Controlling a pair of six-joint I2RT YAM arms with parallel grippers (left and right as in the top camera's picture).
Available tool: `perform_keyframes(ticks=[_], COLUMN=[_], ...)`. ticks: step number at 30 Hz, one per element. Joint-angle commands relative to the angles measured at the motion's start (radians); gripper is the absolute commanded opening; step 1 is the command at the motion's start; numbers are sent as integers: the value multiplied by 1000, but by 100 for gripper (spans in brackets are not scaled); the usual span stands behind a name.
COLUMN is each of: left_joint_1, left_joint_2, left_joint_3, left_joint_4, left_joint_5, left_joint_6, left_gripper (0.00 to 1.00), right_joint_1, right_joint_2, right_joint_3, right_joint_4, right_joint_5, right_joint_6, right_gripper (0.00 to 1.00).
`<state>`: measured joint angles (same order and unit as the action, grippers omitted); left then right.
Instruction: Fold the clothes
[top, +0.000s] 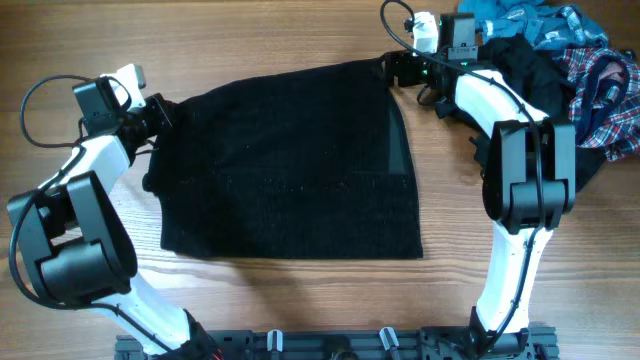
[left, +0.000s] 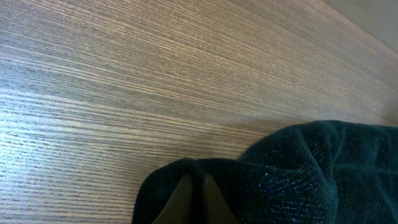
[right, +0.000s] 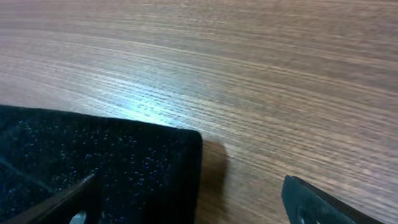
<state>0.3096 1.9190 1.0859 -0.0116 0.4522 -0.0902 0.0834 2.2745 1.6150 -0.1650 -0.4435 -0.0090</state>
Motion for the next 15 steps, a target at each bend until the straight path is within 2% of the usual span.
perform_keyframes(ticks=[1, 6, 15], left_joint_1=[-6, -6, -6], left_joint_2=[13, 13, 13], left_joint_3=[10, 10, 10], left_joint_4=[0, 0, 0], left_joint_5=[34, 34, 34], left_joint_6=[4, 4, 4], left_gripper=[4, 4, 4], right_joint_1=[5, 12, 53], right_joint_2=[29, 34, 86], right_joint_3=[19, 19, 19], right_joint_4=[-10, -13, -10], right_joint_5=[-86, -120, -124], right_joint_6=[12, 13, 18], right_gripper=[90, 85, 84])
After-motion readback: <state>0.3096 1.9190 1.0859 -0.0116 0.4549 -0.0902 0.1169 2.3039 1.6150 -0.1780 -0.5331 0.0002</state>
